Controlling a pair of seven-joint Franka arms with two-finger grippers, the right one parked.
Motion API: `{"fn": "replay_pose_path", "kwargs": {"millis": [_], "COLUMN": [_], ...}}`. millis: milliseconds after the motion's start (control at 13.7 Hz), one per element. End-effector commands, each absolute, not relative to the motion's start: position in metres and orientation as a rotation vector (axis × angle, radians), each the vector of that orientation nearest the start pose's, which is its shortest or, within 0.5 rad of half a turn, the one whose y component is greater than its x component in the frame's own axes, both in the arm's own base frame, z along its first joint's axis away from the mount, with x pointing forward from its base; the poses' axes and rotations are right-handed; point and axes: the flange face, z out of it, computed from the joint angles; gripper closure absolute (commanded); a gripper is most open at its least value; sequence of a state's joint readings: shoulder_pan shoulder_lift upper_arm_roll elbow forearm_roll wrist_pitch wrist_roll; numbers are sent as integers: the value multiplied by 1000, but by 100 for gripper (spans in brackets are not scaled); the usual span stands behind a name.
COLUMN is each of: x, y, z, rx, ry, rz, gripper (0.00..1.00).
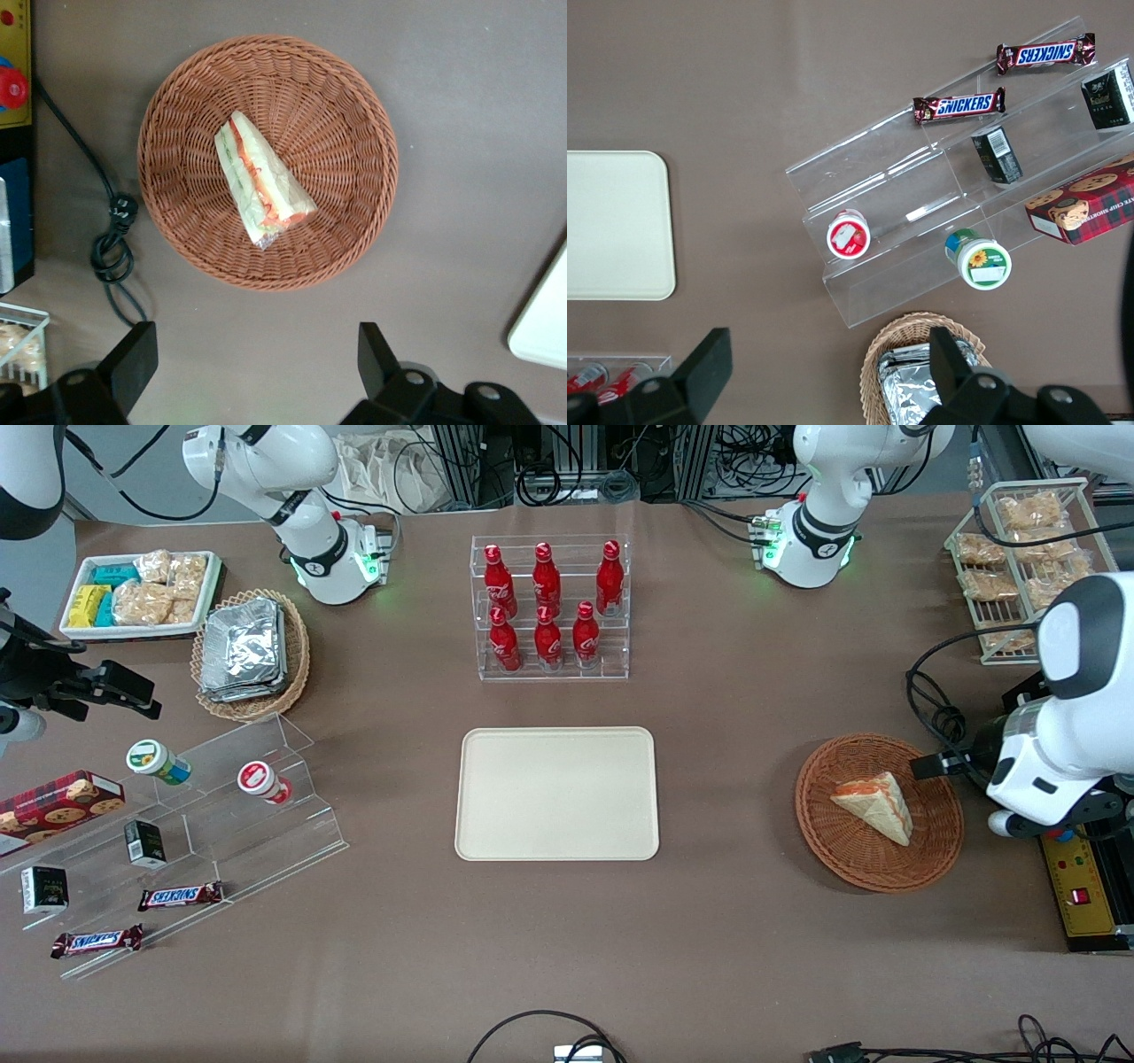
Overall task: Place sandwich from basket to tray
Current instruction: 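Move the left gripper over the wrapped sandwich in the wicker basket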
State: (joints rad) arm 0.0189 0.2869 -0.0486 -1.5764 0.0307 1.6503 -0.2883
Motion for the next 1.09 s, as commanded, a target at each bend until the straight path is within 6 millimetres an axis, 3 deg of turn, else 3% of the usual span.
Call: {"fn": "replay_pose_path", "kwargs": {"millis": [0,219,657,1022], "x": [600,583,557,552], "y": [15,28,35,33], "z": [432,397,328,314], "rx": [-3041,-3019,-2991,-2880], "ry": [-579,-664,-824,-1114], "rz": [266,276,161,177], "gripper": [0,0,0,0]}}
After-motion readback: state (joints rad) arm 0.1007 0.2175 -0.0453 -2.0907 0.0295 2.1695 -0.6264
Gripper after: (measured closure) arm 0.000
